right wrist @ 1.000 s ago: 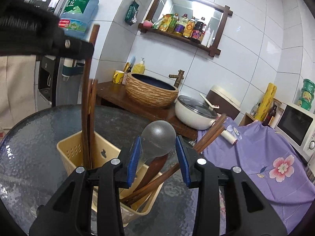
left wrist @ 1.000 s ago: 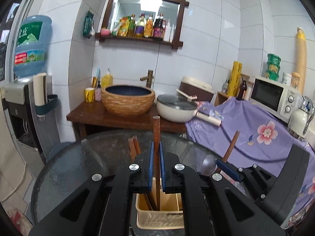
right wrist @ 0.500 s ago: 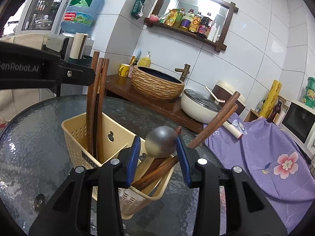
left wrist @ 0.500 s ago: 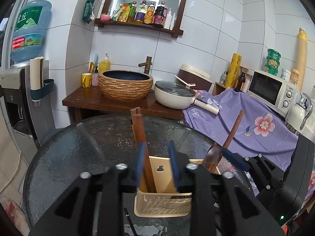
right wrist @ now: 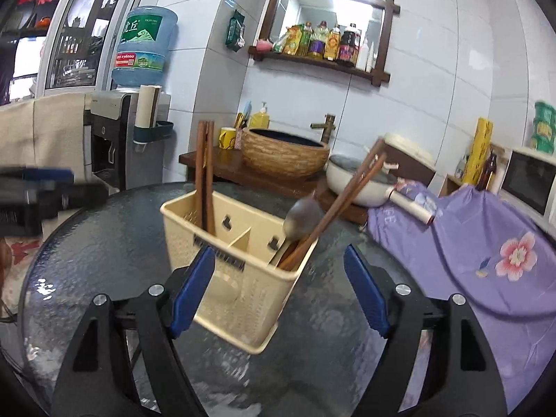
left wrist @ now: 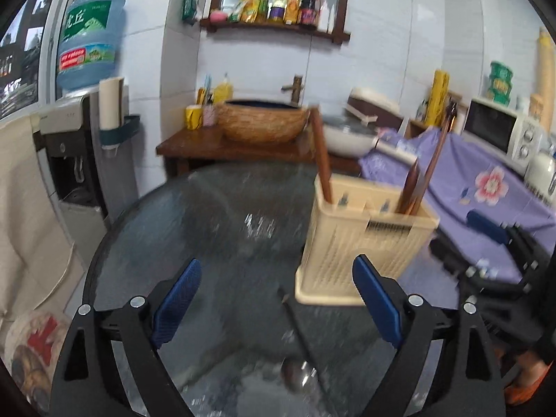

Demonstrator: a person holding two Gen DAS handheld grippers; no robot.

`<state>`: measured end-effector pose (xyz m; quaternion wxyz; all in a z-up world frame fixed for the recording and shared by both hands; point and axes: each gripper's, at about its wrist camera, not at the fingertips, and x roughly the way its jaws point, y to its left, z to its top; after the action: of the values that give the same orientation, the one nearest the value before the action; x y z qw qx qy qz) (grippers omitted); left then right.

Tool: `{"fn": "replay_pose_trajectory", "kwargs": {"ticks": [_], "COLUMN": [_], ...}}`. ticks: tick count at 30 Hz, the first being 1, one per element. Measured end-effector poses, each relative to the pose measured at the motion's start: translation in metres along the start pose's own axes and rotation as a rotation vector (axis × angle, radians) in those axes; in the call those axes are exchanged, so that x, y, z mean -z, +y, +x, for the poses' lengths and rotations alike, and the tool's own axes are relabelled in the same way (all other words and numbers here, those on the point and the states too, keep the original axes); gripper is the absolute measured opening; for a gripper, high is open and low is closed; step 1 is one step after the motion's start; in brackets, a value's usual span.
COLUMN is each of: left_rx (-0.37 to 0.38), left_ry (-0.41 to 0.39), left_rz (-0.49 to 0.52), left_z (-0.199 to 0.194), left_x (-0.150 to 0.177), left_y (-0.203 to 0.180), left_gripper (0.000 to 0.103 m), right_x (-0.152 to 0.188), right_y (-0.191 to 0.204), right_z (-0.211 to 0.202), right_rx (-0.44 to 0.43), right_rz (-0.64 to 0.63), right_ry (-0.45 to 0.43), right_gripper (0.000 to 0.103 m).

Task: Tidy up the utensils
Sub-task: 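Move both open tools back over the metal spoon and black chopstick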

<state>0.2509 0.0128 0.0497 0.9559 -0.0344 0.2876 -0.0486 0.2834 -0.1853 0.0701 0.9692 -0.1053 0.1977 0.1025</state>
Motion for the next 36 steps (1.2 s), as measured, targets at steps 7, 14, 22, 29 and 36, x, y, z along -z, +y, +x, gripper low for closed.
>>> {"fn": "replay_pose_trajectory", "kwargs": {"ticks": [7,14,22,29,36], "left_rx": [-0.04,-0.072,-0.056,-0.076,-0.103], "left_ry": [0.161,0.214,0.24,0.252,0.262], "left_rz": [0.005,0.012,0.003,0.006,-0.028], "left_z": [0.02,0.03,0.04,0.051,0.058], "left_x": [0.065,0.093,0.098,0.096,0.098], "left_y": [0.003,-0.006,-0.017,-0.031,-0.025], "left_gripper": [0.083,0.07,0.061,0.061,0.055], "right_x": [0.049,0.087,0.109,0.118,0.122], "right_y": [0.015,0.02,0.006,0.0,-0.006], "right_z": [0.006,0.009,0.009,0.011,0.013], "right_rx": [-0.054,-0.065,-0.061,-0.068,-0.076], "right_rz": [0.079,0.143,0.2,0.222,0.232], "right_ry": [0.16,0.25,0.287,0.311,0.323], "right_gripper": [0.076,0.076,0.076,0.076,0.076]}}
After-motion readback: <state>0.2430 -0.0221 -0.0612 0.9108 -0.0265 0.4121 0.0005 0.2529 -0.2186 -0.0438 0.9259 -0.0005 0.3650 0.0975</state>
